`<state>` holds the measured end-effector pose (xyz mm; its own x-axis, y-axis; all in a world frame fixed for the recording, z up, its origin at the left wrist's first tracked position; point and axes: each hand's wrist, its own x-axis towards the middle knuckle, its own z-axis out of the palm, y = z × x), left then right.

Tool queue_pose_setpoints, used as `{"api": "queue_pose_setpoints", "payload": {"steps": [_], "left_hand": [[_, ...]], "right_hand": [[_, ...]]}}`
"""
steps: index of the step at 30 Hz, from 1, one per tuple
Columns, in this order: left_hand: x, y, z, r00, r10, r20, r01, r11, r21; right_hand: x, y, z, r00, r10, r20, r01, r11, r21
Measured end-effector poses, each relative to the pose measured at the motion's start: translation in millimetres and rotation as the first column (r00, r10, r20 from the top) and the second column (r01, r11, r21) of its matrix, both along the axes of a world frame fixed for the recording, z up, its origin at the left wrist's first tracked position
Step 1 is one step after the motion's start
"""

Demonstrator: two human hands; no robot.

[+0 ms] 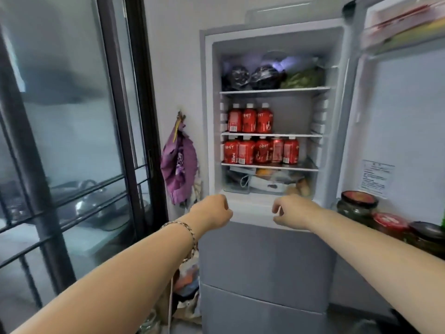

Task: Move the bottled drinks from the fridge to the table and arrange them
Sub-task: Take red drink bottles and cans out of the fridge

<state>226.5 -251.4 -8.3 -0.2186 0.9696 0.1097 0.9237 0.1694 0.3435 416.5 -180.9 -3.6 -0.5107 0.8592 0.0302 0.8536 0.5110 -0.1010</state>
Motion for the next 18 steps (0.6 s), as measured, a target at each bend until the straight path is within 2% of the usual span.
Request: {"api": "queue_pose_setpoints", "payload": {"steps": [7,14,18], "left_hand": [[-17.4,160.9,44.3,1.000,-0.010,0.030,0.005,0.990,0.144],[-59.6,287.6,72.7,0.952,-0.028,0.304,-0.096,0.917,0.386],[-85.4,372.3,81.3,0.938,-0.104,0.330,-0.074,0.870,0.487]], "right_hand": [[-31.3,158.1,56.0,0.998,-0.008,-0.063,0.014,0.994,0.106],[-76.2,273.2,78.9,0.940,-0.048,-0.338,0.116,0.976,0.182],[-97.6,345.8,78.8,0.839,-0.041,-0.543,0.173,0.965,0.196]]}}
